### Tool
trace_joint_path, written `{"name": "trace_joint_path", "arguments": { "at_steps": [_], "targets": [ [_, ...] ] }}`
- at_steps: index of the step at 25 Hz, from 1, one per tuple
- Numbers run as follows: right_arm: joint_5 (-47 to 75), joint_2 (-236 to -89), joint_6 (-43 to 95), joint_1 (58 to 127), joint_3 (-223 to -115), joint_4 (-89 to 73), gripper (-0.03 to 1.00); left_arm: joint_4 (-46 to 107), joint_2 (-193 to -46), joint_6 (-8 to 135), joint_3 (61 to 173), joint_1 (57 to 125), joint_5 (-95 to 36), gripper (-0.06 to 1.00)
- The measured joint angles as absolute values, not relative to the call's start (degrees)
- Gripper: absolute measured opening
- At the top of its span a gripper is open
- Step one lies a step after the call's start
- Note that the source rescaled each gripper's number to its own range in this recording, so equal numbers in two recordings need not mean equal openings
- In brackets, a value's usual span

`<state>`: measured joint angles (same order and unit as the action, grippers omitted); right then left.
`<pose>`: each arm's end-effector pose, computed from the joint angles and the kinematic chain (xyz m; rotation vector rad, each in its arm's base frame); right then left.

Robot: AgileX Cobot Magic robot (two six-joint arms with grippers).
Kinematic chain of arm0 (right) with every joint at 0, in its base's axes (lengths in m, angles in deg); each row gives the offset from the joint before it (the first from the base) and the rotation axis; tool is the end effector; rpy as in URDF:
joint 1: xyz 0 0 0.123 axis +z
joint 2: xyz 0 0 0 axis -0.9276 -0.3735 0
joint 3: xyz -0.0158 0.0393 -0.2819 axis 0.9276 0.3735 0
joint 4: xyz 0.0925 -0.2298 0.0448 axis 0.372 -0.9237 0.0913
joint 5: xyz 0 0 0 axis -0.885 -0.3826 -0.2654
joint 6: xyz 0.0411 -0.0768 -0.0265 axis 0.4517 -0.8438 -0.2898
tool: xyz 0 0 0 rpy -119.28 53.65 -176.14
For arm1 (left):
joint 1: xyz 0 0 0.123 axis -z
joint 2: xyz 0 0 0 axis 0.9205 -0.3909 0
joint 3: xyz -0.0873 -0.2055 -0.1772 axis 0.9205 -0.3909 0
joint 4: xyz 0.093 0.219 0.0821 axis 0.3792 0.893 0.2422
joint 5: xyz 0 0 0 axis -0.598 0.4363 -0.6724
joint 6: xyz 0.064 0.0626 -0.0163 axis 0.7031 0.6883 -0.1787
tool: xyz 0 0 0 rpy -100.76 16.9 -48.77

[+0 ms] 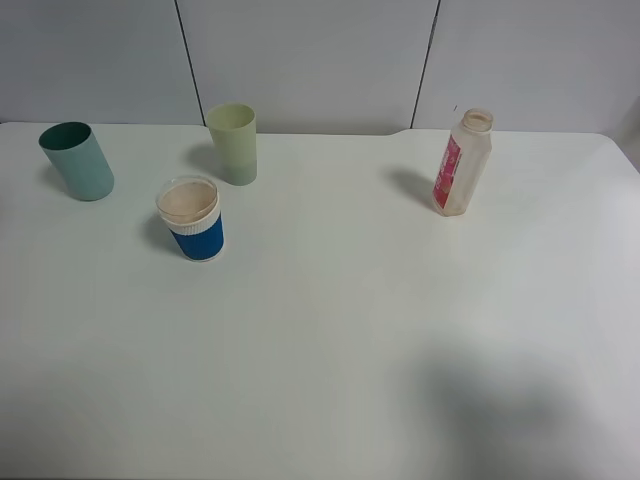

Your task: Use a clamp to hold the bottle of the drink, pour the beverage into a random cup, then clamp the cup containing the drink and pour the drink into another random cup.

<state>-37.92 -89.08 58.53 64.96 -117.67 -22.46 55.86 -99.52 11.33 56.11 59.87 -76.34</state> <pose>-0.0063 -0.0094 0.2777 0.2336 2.0236 -0.0736 0.1793 0.0094 0.2892 -0.0747 1.3410 -0.1321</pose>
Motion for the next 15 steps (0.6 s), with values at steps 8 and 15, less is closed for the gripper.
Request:
{"name": "trace_joint_path", "arguments": {
  "at_steps": [8,15],
  "targets": [
    [-37.9,-89.1,58.5,65.0,-117.7,-22.5,0.97,54.4,-86.2,13.1,56.0,61.0,-58.3,0.78],
    [-37.9,-89.1,58.5,65.0,-117.7,-22.5,0.97,54.3,-75.0,13.1,56.0,61.0,-44.4,0.78]
  ]
}}
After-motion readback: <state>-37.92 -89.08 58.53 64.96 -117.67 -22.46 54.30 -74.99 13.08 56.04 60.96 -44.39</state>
